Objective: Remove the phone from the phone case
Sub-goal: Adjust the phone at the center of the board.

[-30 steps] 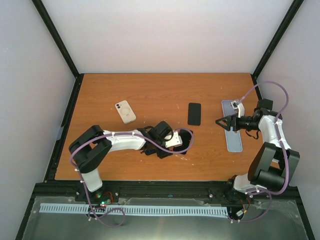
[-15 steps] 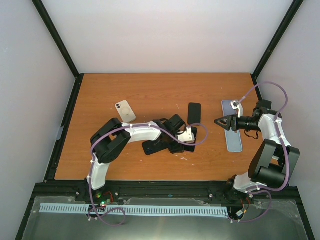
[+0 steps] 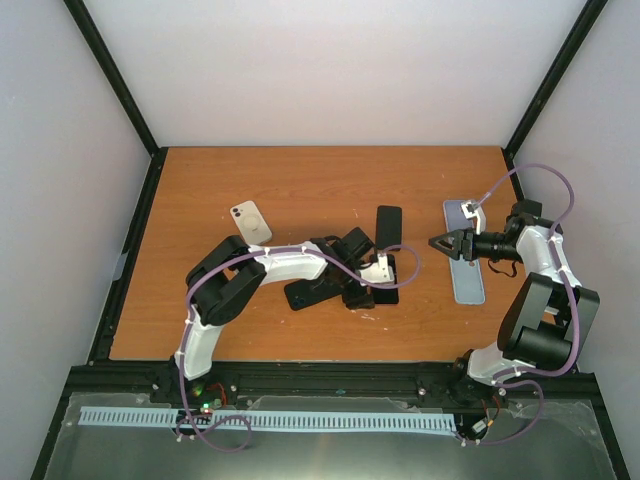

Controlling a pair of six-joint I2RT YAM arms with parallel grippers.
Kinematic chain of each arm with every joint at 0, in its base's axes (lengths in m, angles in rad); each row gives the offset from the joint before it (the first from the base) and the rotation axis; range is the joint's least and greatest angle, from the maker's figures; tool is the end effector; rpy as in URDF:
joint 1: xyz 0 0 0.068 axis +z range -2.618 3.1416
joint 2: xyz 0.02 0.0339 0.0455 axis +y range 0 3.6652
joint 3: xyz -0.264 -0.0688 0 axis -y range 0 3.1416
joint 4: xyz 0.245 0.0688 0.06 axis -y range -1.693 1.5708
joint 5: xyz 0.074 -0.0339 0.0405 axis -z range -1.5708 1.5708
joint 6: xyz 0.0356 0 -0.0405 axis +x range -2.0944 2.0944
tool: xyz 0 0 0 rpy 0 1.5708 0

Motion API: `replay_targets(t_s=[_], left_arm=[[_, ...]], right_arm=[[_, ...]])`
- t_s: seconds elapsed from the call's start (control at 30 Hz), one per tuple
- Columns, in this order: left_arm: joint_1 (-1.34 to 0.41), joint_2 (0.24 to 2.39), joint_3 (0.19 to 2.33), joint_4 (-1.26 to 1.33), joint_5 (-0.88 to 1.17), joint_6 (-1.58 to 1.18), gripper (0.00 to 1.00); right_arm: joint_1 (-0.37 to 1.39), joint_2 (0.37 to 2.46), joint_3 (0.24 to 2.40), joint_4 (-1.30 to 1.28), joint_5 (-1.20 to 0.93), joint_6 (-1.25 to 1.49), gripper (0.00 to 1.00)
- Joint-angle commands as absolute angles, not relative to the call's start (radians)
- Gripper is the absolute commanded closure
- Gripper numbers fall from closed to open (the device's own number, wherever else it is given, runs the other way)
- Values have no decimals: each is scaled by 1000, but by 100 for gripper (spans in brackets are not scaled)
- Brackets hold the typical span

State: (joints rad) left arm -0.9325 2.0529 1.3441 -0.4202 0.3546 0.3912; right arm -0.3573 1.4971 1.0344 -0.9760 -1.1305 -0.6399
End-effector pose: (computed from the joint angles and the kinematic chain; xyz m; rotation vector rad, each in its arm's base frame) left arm 0.2364 -0.3393 0.1364 1.7717 2.0946 -0.6379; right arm 0.2533 -0.0602 0.2327 -0.4070 2.1962 1.1726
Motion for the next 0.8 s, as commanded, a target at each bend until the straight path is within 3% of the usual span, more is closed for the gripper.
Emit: replay_targets(t_s=[0.0, 0.47, 0.57, 0.77], left_arm=[[-946, 2104, 1359, -410, 295, 375, 30], [-947, 2072, 1342, -326, 269, 356, 26], [-944, 1982, 1288, -290, 256, 320, 26], [-935, 1765, 1222, -304, 194, 227, 17]], right_arm=[[-352, 1500, 1055, -983, -1154, -655, 37], [-352, 1507, 1053, -983, -1148, -648, 37], [-352, 1478, 1047, -950, -1118, -607, 36], [-352, 1407, 1077, -910, -1033, -581, 33]])
